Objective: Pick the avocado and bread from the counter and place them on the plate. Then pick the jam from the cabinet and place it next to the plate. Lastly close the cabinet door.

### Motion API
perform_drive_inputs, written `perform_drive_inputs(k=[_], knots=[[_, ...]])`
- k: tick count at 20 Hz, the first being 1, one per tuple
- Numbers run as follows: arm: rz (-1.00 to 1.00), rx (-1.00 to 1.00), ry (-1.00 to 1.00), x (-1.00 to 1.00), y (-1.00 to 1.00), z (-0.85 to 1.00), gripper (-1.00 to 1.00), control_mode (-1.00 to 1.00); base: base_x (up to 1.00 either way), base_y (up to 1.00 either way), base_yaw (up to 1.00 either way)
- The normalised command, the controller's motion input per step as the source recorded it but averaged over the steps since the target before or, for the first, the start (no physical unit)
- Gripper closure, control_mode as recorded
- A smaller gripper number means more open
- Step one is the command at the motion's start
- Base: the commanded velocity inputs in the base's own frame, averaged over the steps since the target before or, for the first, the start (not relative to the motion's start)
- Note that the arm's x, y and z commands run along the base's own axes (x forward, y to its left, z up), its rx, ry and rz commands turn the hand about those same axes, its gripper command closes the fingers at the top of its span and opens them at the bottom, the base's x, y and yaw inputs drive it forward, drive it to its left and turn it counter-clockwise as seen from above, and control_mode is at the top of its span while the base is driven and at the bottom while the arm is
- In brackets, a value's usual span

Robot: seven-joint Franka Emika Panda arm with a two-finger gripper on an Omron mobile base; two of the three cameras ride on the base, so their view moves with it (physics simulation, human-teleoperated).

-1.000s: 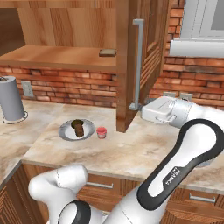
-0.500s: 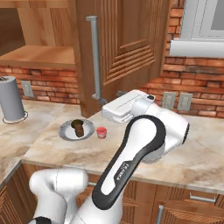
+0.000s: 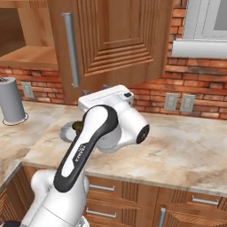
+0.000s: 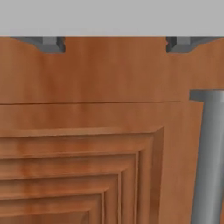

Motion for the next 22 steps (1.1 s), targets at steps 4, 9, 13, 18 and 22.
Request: perform_drive_inputs(k=[4, 9, 13, 18, 22], knots=[[-0.26, -0.02, -0.06, 0.68, 0.49, 0.17, -1.0, -1.0, 0.0, 0.0, 0.0], [-0.24, -0.02, 0.0, 0.6, 0.37, 0.23, -1.0, -1.0, 0.0, 0.0, 0.0], [-0.21, -0.01, 0.01, 0.67, 0.28, 0.35, -1.0, -1.0, 0.0, 0.0, 0.0], [-0.21, -0.03, 0.05, 0.64, 0.32, 0.27, -1.0, -1.0, 0.0, 0.0, 0.0], [-0.16, -0.04, 0.05, 0.58, 0.14, 0.05, -1.0, -1.0, 0.0, 0.0, 0.0]])
